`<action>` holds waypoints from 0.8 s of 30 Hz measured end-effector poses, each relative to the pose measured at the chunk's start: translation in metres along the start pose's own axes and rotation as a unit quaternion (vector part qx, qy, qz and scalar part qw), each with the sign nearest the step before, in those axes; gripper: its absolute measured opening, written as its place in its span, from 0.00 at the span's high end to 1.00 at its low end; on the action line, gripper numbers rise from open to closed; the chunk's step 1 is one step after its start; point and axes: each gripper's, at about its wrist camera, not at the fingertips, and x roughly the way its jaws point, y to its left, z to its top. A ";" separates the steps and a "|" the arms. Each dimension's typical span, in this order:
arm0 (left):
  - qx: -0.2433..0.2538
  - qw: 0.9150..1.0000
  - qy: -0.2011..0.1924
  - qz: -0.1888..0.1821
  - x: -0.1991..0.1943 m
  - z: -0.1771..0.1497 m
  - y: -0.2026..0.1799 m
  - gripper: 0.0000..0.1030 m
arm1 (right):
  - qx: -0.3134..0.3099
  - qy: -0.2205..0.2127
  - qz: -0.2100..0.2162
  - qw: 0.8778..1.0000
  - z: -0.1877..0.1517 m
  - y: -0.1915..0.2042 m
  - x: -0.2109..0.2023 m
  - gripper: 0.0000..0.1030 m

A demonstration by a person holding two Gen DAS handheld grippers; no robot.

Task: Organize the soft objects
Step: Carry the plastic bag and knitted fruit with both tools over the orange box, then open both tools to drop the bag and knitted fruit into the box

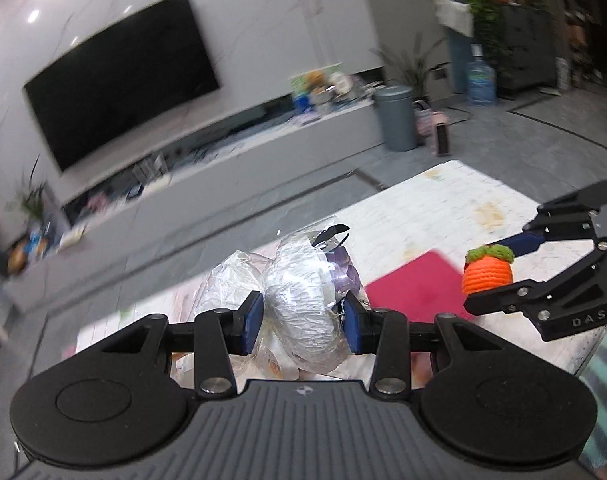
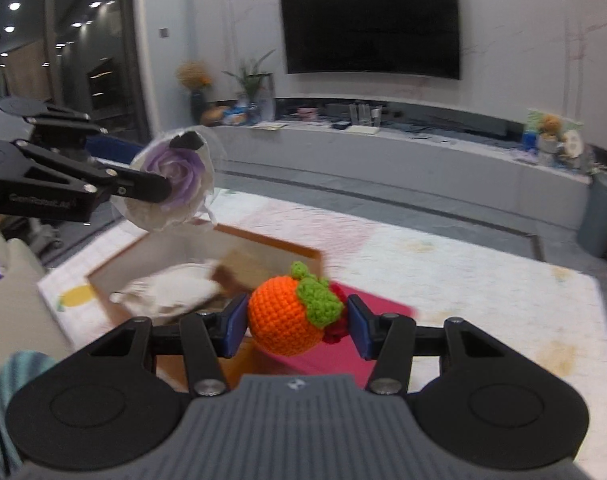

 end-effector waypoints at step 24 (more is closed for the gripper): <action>-0.106 0.987 0.076 -0.096 0.062 -0.098 0.062 0.54 | -0.116 0.188 0.021 0.975 0.009 0.070 0.164 0.49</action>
